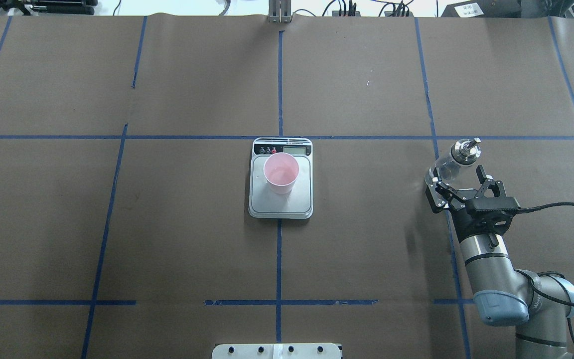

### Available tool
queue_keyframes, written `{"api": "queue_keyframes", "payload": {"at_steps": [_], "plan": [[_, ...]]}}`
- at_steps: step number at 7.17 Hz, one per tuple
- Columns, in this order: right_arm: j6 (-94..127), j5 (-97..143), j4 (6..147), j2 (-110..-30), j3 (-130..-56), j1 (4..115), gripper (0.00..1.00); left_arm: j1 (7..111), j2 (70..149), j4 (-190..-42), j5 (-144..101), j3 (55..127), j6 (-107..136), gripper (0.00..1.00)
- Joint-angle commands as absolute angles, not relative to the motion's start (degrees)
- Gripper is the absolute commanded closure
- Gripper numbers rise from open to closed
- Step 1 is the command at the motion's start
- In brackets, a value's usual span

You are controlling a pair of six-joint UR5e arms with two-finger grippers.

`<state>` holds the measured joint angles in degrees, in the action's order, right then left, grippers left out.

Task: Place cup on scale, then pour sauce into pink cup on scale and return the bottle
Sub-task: 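Close the right gripper around the glass sauce bottle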

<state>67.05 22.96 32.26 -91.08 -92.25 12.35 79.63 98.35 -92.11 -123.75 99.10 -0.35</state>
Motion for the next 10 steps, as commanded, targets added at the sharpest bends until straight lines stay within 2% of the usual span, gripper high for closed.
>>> {"api": "queue_keyframes", "payload": {"at_steps": [1, 3, 9, 10], "plan": [[67.1, 23.6, 32.3, -90.2, -91.5, 13.1, 0.00, 79.6, 98.3, -92.1, -123.7, 99.1, -0.4, 0.00], [67.1, 23.7, 32.3, -87.4, -89.2, 13.5, 0.00, 79.6, 98.3, -92.1, -123.7, 99.1, -0.4, 0.00], [67.1, 25.3, 32.1, -87.3, -89.1, 14.8, 0.00, 79.6, 98.3, -92.1, -123.7, 99.4, -0.3, 0.00], [67.1, 25.4, 32.0, -87.3, -89.1, 14.9, 0.04, 79.6, 98.4, -92.1, -123.7, 99.3, -0.3, 0.00]]}}
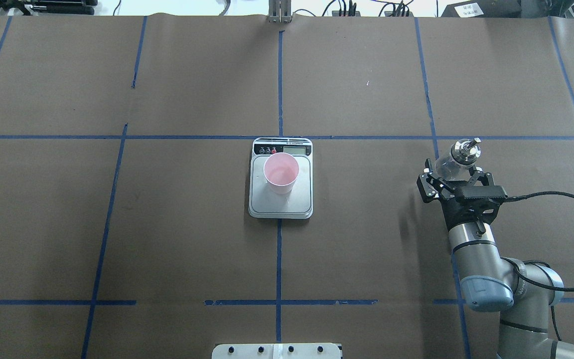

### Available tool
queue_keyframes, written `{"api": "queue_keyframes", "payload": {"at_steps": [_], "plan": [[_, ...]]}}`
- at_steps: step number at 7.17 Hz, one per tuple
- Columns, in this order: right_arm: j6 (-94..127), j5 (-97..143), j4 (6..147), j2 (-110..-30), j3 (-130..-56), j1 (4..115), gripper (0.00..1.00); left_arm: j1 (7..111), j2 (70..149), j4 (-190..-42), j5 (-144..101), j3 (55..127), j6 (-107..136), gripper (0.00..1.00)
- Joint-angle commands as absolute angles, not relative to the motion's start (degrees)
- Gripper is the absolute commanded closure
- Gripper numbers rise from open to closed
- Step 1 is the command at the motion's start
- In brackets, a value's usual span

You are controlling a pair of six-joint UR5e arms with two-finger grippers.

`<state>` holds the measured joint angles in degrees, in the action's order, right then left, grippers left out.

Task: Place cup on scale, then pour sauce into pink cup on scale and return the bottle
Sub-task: 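Close the right gripper around the glass sauce bottle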

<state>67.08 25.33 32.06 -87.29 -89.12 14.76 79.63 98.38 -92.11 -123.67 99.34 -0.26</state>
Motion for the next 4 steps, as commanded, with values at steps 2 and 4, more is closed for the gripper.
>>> {"api": "queue_keyframes", "payload": {"at_steps": [2, 4], "plan": [[65.8, 27.1, 29.1, -87.4, -89.1, 15.4, 0.58, 79.6, 98.3, -92.0, -123.7, 99.4, -0.3, 0.00], [61.1, 29.6, 22.3, -87.5, -89.4, 15.6, 1.00, 79.7, 98.2, -92.0, -123.7, 99.5, -0.2, 0.00]]}}
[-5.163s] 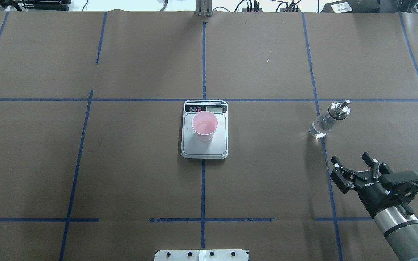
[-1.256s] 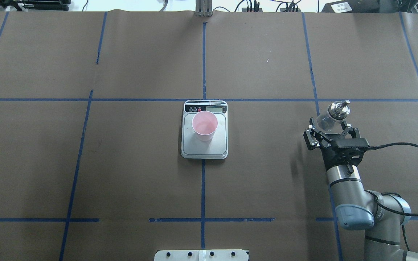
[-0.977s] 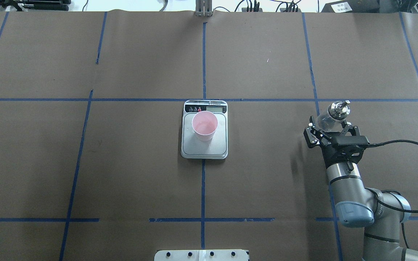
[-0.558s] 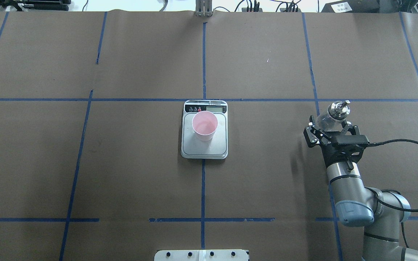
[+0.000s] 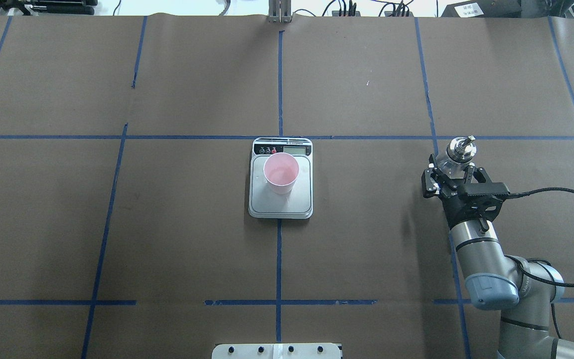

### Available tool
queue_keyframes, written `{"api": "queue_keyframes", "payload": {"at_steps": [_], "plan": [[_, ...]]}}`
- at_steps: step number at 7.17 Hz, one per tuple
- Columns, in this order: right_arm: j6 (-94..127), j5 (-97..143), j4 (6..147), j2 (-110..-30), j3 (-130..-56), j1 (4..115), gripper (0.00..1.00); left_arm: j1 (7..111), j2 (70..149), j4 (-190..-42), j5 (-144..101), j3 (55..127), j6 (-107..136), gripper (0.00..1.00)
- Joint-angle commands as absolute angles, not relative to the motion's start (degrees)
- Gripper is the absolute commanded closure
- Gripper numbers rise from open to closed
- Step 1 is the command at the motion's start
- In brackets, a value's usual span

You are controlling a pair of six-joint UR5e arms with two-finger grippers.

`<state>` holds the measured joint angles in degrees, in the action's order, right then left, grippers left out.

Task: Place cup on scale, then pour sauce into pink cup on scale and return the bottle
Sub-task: 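Close the right gripper around the glass sauce bottle, then lift the sauce bottle with the right gripper and tilt it sideways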

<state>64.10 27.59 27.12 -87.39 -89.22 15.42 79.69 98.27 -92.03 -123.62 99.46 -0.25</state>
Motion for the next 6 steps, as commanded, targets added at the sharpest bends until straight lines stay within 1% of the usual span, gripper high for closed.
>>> {"api": "queue_keyframes", "payload": {"at_steps": [1, 2, 4, 5, 6], "plan": [[56.4, 30.1, 18.4, -87.8, -89.7, 16.3, 1.00, 79.7, 98.0, -92.0, -123.7, 99.7, -0.2, 0.00], [54.3, 30.3, 18.0, -88.3, -90.3, 16.8, 1.00, 79.7, 97.9, -92.0, -123.7, 99.7, -0.2, 0.00], [44.4, 33.2, 18.0, -89.3, -95.8, 17.5, 1.00, 79.7, 97.8, -92.0, -123.7, 99.5, -0.3, 0.00], [39.7, 36.4, 18.3, -89.1, -97.4, 19.7, 1.00, 79.8, 97.7, -92.0, -123.7, 99.2, -0.4, 0.00], [30.2, 38.4, 18.5, -89.0, -97.7, 22.0, 1.00, 79.9, 97.5, -92.0, -123.6, 99.2, -0.6, 0.00]]}}
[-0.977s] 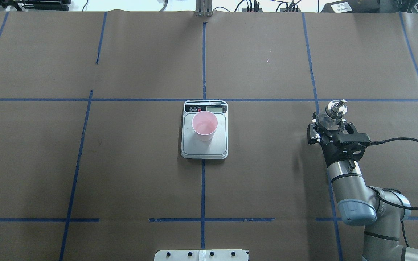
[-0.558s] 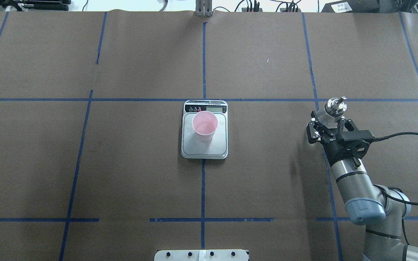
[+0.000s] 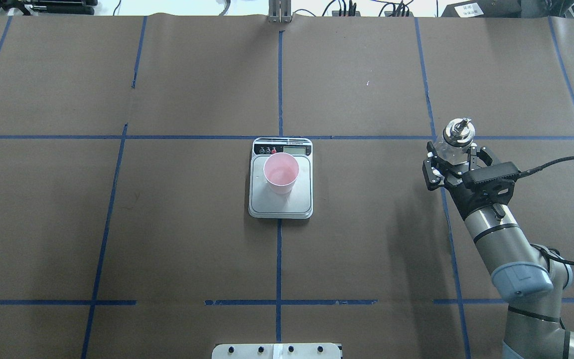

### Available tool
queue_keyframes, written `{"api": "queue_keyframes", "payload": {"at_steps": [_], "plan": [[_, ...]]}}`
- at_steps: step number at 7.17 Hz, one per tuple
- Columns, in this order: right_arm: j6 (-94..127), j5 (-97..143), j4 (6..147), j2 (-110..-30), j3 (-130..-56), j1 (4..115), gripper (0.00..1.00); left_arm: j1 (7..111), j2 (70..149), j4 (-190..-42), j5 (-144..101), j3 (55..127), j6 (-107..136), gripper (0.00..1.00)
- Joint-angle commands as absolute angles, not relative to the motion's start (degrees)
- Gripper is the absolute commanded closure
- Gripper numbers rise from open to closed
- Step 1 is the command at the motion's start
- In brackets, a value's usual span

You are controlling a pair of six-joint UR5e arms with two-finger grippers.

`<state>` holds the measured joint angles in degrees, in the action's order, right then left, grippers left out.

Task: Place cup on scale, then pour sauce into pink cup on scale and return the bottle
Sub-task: 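Lift the sauce bottle with the right gripper and tilt it sideways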

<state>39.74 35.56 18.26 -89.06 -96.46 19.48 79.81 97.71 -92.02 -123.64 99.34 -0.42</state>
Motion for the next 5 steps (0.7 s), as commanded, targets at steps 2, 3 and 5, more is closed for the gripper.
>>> {"api": "queue_keyframes", "payload": {"at_steps": [2, 3, 5], "plan": [[25.2, 45.1, 18.7, -88.3, -100.2, 26.1, 1.00, 80.1, 95.8, -92.0, -123.7, 99.7, -0.6, 0.00], [25.1, 48.2, 18.7, -88.3, -101.2, 27.8, 1.00, 80.5, 95.6, -92.1, -123.7, 99.8, -0.7, 0.00], [19.9, 48.0, 33.3, -87.6, -110.1, 28.7, 1.00, 81.8, 94.8, -92.1, -123.8, 99.6, -5.7, 0.00]]}}
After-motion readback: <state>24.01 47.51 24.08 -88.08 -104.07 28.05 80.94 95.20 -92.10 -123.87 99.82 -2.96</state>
